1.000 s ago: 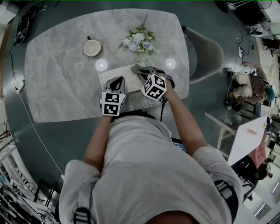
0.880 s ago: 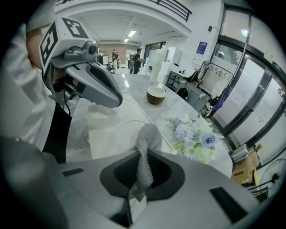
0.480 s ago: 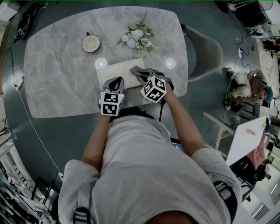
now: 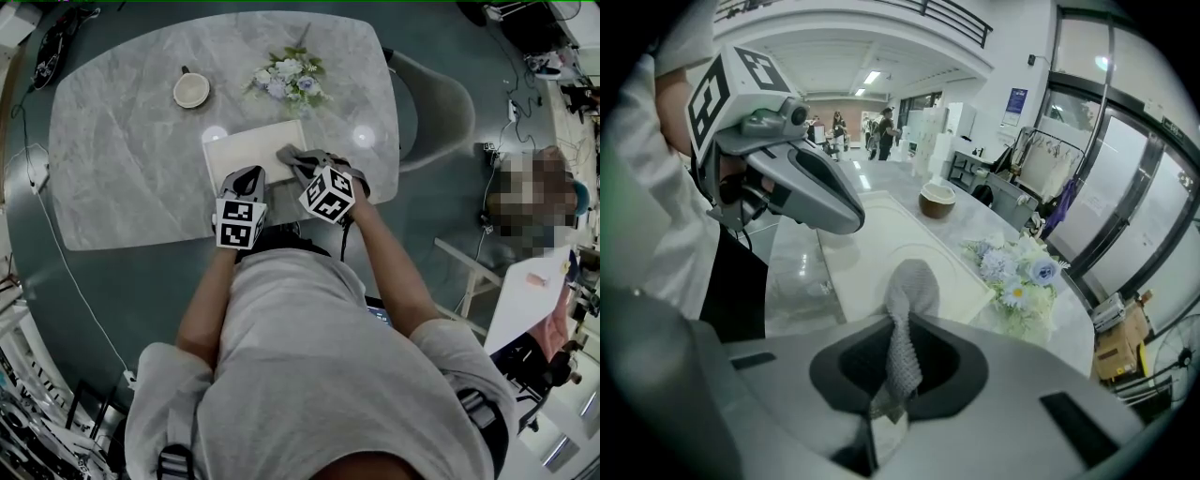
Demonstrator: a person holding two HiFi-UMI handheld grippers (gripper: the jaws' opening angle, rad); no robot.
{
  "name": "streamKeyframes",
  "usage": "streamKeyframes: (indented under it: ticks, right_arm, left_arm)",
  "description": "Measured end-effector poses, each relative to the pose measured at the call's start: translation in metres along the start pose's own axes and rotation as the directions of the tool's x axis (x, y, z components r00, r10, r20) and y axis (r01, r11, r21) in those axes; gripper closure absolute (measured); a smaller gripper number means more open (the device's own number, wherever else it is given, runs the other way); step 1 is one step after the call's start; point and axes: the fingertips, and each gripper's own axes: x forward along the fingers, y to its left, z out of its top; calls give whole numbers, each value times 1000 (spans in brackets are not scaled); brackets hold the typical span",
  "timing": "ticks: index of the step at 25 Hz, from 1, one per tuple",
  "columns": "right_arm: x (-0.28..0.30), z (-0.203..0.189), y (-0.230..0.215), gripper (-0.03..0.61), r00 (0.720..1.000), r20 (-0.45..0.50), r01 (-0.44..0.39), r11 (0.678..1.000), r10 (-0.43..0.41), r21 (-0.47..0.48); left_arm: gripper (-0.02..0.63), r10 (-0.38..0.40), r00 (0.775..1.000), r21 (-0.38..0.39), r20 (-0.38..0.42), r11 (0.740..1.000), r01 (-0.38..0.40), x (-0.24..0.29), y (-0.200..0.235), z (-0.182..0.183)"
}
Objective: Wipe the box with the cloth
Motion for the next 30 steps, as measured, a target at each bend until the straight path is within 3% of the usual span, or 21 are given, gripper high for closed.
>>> streamKeyframes:
  ticks: [30]
  right_arm:
    - [-16,-14,28,537,999,51,-12,1000,13,-7]
  left_arm:
    - [591,96,995,-115,39,989,-91,-21,-26,-29]
